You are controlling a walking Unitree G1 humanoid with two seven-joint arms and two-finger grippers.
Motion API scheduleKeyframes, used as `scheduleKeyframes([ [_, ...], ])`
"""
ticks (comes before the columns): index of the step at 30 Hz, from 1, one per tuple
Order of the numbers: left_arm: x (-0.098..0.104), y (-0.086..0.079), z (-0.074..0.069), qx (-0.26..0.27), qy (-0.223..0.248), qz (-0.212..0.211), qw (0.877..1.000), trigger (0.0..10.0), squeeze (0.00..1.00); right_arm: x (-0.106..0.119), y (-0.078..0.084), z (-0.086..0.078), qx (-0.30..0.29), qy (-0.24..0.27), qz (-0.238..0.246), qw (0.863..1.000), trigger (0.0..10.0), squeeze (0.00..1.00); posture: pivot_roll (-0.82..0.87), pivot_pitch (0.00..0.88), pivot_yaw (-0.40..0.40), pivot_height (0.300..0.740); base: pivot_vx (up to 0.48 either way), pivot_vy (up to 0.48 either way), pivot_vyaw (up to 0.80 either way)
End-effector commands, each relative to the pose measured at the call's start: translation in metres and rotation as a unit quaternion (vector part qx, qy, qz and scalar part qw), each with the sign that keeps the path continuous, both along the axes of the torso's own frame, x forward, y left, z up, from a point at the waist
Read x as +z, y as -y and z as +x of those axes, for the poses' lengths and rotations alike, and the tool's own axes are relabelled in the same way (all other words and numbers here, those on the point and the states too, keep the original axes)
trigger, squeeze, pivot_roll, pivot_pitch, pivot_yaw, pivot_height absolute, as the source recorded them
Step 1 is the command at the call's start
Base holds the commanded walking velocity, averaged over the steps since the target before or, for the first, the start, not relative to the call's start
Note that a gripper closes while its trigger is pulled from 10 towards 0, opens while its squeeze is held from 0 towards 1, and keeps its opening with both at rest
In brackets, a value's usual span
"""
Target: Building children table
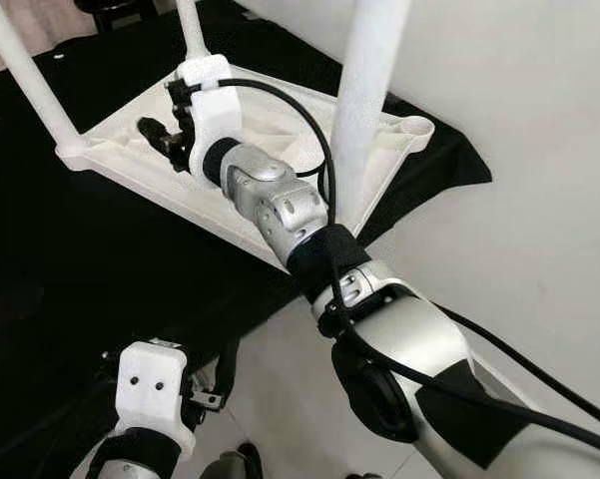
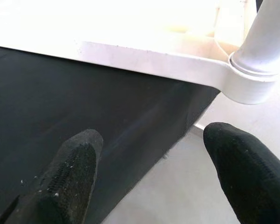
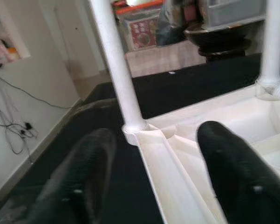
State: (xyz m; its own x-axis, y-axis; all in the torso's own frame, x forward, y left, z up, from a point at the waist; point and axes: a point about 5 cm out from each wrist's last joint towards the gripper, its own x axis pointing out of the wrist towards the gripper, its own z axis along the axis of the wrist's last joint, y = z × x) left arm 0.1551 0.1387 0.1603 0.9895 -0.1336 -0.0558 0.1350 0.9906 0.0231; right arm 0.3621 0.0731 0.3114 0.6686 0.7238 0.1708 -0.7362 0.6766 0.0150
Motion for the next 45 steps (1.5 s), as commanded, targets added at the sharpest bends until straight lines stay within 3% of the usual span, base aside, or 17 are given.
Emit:
scheduleKeyframes([
  [1,-0.005,0.0,-0.001,0.003,-0.012,-0.002,1.0,10.0,0.0,-0.021,-0.042,-0.037,0.105,-0.028,0.02,0.994,10.0,1.0,0.02,0.238,-0.012,0.74,0.0,0.0,0.0],
  [6,-0.006,0.0,0.001,0.0,-0.01,-0.004,1.0,10.0,0.0,-0.039,-0.018,-0.057,0.233,0.02,0.01,0.972,10.0,1.0,0.02,0.234,-0.009,0.74,0.0,0.0,0.0],
  [7,-0.006,0.0,0.002,0.0,-0.009,-0.004,1.0,10.0,0.0,-0.05,0.0,-0.063,0.285,0.038,-0.015,0.958,10.0,0.8,0.01,0.235,-0.009,0.74,0.0,0.0,0.0],
  [8,-0.006,0.0,0.002,0.0,-0.009,-0.004,1.0,10.0,0.0,-0.058,0.011,-0.07,0.321,0.047,-0.033,0.945,10.0,0.8,0.02,0.234,-0.009,0.74,0.0,0.0,0.0],
  [10,-0.006,0.0,0.002,0.0,-0.009,-0.004,1.0,10.0,0.0,-0.058,0.011,-0.07,0.321,0.047,-0.033,0.945,10.0,0.8,0.02,0.234,-0.009,0.74,0.0,0.0,0.0],
  [11,-0.006,-0.001,0.003,0.0,-0.007,-0.002,1.0,10.0,0.0,-0.07,0.026,-0.072,0.334,0.045,-0.064,0.939,10.0,0.0,0.01,0.229,-0.006,0.74,0.0,0.0,0.0],
  [12,-0.005,-0.003,0.004,0.002,-0.005,0.0,1.0,10.0,0.0,-0.083,0.052,-0.071,0.339,0.038,-0.103,0.934,10.0,0.0,0.0,0.23,0.001,0.74,0.0,0.0,0.0],
  [15,-0.004,-0.004,0.005,0.003,-0.003,0.002,1.0,10.0,0.0,-0.09,0.069,-0.07,0.34,0.031,-0.128,0.931,10.0,0.0,0.0,0.23,0.001,0.74,0.0,0.0,0.0],
  [16,-0.004,-0.006,0.007,0.005,-0.001,0.004,1.0,10.0,0.0,-0.097,0.102,-0.071,0.341,0.017,-0.162,0.926,10.0,0.0,0.0,0.225,0.011,0.74,0.0,0.0,0.0],
  [18,-0.004,-0.006,0.007,0.005,-0.001,0.004,1.0,10.0,0.0,-0.097,0.102,-0.071,0.341,0.017,-0.162,0.926,10.0,0.0,0.0,0.225,0.011,0.74,0.0,0.0,0.0],
  [19,-0.004,-0.007,0.007,0.006,0.001,0.006,1.0,10.0,0.0,-0.1,0.123,-0.075,0.346,0.006,-0.184,0.92,10.0,0.0,0.0,0.224,0.012,0.74,0.0,0.0,0.0],
  [20,-0.004,-0.007,0.007,0.006,0.001,0.006,1.0,10.0,0.0,-0.1,0.123,-0.075,0.346,0.006,-0.184,0.92,10.0,0.0,0.0,0.224,0.012,0.74,0.0,0.0,0.0],
  [22,-0.004,-0.01,0.008,0.007,0.002,0.011,1.0,10.0,0.0,-0.106,0.172,-0.075,0.313,-0.023,-0.247,0.917,10.0,0.0,0.0,0.22,0.023,0.74,0.0,0.0,0.0],
  [24,-0.004,-0.01,0.008,0.007,0.002,0.011,1.0,10.0,0.0,-0.106,0.172,-0.075,0.313,-0.023,-0.247,0.917,10.0,0.0,0.0,0.22,0.023,0.74,0.0,0.0,0.0],
  [32,-0.004,-0.016,0.008,0.004,0.004,0.017,1.0,10.0,0.0,-0.099,0.257,-0.069,0.191,-0.077,-0.341,0.917,10.0,0.0,-0.01,0.216,0.037,0.74,0.0,0.0,0.0],
  [40,-0.004,-0.017,0.008,0.001,0.005,0.017,1.0,10.0,0.0,-0.095,0.262,-0.056,0.13,-0.063,-0.355,0.924,10.0,0.0,0.0,0.214,0.043,0.74,0.0,0.0,0.0],
  [45,-0.003,-0.018,0.009,0.002,0.006,0.025,1.0,10.0,0.0,-0.08,0.222,-0.04,0.106,-0.003,-0.279,0.954,10.0,0.0,0.01,0.217,0.046,0.74,0.0,0.0,0.0],
])
